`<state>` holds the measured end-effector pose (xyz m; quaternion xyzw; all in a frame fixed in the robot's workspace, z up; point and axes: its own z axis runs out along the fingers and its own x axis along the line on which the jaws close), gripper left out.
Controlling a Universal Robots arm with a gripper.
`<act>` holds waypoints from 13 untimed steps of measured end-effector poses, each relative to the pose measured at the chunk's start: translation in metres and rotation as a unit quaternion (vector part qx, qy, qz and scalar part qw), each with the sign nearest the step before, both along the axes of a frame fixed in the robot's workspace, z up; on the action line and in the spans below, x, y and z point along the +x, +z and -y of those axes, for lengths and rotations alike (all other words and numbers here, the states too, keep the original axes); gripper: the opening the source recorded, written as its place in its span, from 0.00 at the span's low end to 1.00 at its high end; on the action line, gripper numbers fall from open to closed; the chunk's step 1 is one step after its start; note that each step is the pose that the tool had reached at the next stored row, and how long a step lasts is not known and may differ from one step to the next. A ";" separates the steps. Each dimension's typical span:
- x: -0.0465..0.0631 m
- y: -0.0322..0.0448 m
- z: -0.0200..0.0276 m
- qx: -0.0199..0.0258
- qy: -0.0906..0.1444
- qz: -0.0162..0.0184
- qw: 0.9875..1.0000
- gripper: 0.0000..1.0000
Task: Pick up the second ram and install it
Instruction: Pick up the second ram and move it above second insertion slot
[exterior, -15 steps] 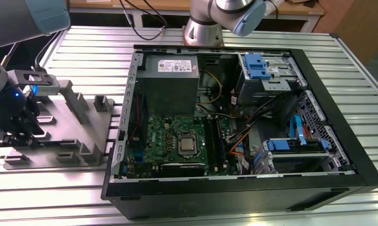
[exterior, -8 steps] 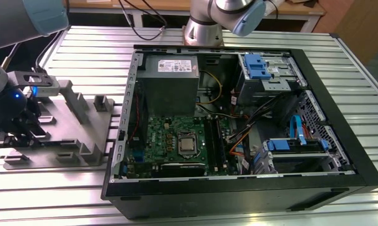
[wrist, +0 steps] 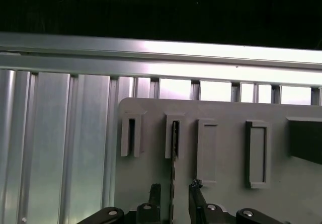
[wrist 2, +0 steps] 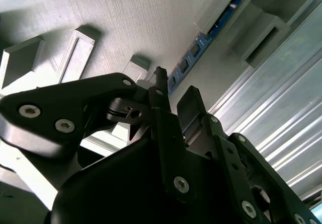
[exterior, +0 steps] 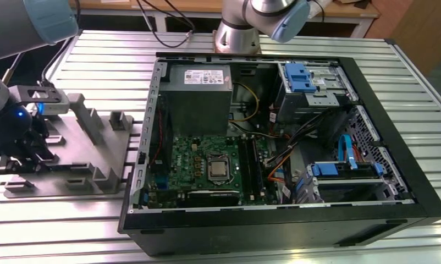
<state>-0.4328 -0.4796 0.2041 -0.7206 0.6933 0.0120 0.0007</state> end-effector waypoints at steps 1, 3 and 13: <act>0.000 -0.0011 0.0000 0.000 0.000 0.001 1.000 0.33; 0.000 -0.0035 0.0000 0.000 0.000 0.002 1.000 0.33; -0.001 -0.0059 0.0000 0.000 0.000 0.004 1.000 0.33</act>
